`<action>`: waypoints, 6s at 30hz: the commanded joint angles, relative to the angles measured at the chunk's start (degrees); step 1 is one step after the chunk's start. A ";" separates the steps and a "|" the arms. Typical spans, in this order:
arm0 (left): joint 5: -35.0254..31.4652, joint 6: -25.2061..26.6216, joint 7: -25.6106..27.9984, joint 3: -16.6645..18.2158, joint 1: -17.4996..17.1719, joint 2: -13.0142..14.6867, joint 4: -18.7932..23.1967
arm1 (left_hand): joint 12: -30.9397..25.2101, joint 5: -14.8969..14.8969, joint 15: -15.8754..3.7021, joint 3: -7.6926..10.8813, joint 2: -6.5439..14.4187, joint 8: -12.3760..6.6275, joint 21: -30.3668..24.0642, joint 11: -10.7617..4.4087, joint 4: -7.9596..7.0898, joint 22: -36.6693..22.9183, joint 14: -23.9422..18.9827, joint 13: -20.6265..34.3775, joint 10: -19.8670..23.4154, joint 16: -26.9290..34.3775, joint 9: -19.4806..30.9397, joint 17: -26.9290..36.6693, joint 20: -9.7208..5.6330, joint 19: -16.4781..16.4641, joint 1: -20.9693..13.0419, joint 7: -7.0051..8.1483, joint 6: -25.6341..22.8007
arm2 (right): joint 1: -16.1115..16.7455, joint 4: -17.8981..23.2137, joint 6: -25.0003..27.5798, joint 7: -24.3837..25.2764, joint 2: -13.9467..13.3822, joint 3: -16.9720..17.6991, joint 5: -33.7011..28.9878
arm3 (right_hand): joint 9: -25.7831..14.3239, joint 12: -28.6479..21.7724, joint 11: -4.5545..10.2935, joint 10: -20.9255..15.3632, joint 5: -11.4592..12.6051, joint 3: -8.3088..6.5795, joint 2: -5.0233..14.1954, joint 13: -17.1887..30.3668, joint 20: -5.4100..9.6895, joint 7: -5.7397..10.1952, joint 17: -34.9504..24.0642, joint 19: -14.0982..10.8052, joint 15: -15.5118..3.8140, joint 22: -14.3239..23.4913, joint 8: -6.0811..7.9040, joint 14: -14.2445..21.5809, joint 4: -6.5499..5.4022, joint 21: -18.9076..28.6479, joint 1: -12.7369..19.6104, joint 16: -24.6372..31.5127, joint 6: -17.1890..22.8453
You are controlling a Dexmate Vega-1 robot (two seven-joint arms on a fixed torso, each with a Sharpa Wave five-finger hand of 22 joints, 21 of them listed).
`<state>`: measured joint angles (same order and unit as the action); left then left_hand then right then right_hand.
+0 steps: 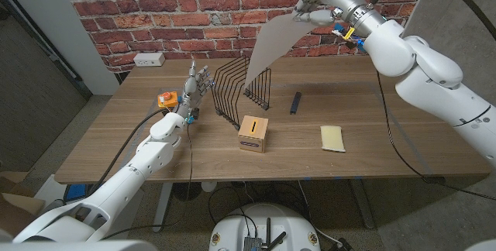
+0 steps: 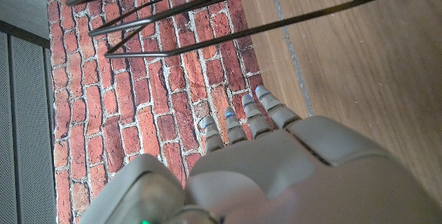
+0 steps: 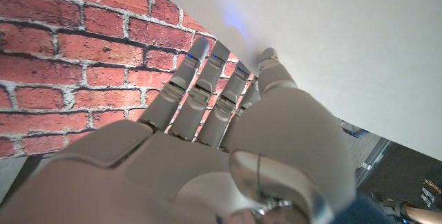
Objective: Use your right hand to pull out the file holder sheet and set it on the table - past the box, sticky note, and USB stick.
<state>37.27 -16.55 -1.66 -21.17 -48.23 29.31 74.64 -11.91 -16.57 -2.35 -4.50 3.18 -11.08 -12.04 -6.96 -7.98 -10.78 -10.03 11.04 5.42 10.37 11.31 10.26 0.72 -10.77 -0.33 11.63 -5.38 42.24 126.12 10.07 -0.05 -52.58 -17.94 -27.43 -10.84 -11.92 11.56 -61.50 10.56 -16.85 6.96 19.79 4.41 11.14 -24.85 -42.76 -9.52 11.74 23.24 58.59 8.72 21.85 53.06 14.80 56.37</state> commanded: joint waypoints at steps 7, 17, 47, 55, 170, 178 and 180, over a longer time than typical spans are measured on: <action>0.00 0.04 0.00 0.00 0.00 0.00 0.02 | -0.35 -0.42 -0.23 -0.01 0.60 -0.45 -0.43 -0.47 -0.33 -0.33 -0.36 0.31 0.03 0.36 0.09 0.15 0.11 -0.34 0.15 0.30 -0.26 | 4.24 2.76 8.53 3.36 -0.18 0.49 -4.96 | -0.11 0.05 0.11 -0.41 -0.26 -0.25 0.12 0.28 7.64 -0.18 -0.28 0.18 -3.62 -0.07 -0.20 0.26 -0.17 0.30 -1.01 -0.29 0.32; 0.00 0.05 0.02 0.00 -0.01 0.00 0.04 | -0.35 -0.42 -0.25 -0.02 0.60 -0.43 -0.44 -0.42 -0.33 -0.33 -0.39 0.31 0.03 0.37 0.09 0.15 0.12 -0.36 0.15 0.27 -0.21 | 4.55 3.40 14.62 3.36 -0.03 -1.21 -9.30 | -0.10 -0.02 0.11 -0.52 -0.25 -0.23 0.11 0.34 7.64 -0.13 -0.30 0.20 -3.64 -0.09 -0.25 0.28 -0.26 0.37 -1.31 -0.32 0.37; 0.00 0.06 0.03 0.00 -0.03 0.02 0.08 | -0.36 -0.42 -0.22 -0.02 0.60 -0.45 -0.43 -0.51 -0.32 -0.32 -0.36 0.31 0.04 0.35 0.09 0.15 0.11 -0.34 0.14 0.33 -0.27 | 5.14 3.18 26.51 1.90 0.49 -5.44 -18.04 | -0.11 0.07 0.13 -0.33 -0.26 -0.54 0.23 0.38 7.64 -0.19 -0.51 0.35 -3.67 -0.14 -0.48 0.30 -0.03 0.63 -1.40 -0.33 0.42; 0.01 0.07 0.04 0.01 -0.03 0.02 0.10 | -0.34 -0.42 -0.22 -0.02 0.60 -0.41 -0.42 -0.50 -0.32 -0.33 -0.31 0.31 0.00 0.33 0.09 0.15 0.11 -0.33 0.14 0.40 -0.17 | 5.93 2.76 28.11 1.79 0.37 -5.65 -18.33 | -0.12 0.16 0.14 -0.24 -0.28 -0.61 0.10 0.31 7.63 -0.19 -0.48 0.36 -3.72 -0.15 -0.59 0.03 0.10 0.70 -1.36 -0.50 0.27; 0.00 0.06 0.03 0.00 -0.02 0.00 0.06 | -0.33 -0.42 -0.26 -0.02 0.60 -0.42 -0.42 -0.47 -0.32 -0.32 -0.35 0.31 -0.04 0.35 0.09 0.15 0.12 -0.32 0.14 0.29 -0.19 | 0.10 -15.03 36.22 3.99 5.39 -23.23 -18.00 | -0.17 0.11 0.16 -0.92 -0.48 -1.53 -0.12 0.52 7.58 0.12 -1.51 0.59 -3.72 -0.31 -1.25 0.43 0.20 1.89 -1.93 -0.29 0.71; 0.00 0.06 0.03 0.00 -0.02 0.00 0.06 | -0.38 -0.42 -0.25 -0.02 0.61 -0.43 -0.43 -0.45 -0.32 -0.33 -0.36 0.31 0.07 0.35 0.09 0.15 0.13 -0.34 0.14 0.27 -0.21 | 1.62 -13.15 37.15 2.77 4.15 -23.31 -18.51 | -0.18 0.24 0.11 -0.73 -0.49 -1.61 -0.18 0.39 7.57 0.11 -1.53 0.66 -3.77 -0.33 -1.31 0.30 0.25 1.93 -1.96 -0.38 0.68; 0.00 0.06 0.03 0.00 -0.02 0.00 0.06 | -0.37 -0.43 -0.24 -0.02 0.61 -0.45 -0.43 -0.39 -0.32 -0.33 -0.40 0.31 0.05 0.37 0.09 0.15 0.12 -0.35 0.14 0.28 -0.25 | 1.96 -12.78 37.00 2.30 3.71 -23.29 -18.44 | -0.18 0.24 0.11 -0.73 -0.51 -1.58 -0.22 0.38 7.58 0.18 -1.56 0.71 -3.69 -0.34 -1.36 0.31 0.21 1.94 -2.07 -0.36 0.61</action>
<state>37.26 -16.49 -1.64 -21.17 -48.25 29.31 74.69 -11.90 -16.57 -2.35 -4.50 3.18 -11.08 -11.99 -6.96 -7.98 -10.78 -10.03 11.04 5.42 10.37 11.31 10.26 0.72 -10.77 -0.33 11.63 -5.38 42.62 111.40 46.27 4.20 -47.38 -41.08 -45.35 -10.79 -11.93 11.57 -62.11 10.18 -17.92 6.39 20.19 4.30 11.25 -26.18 -42.26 -9.42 11.47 22.13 58.69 9.07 23.63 51.34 14.63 56.47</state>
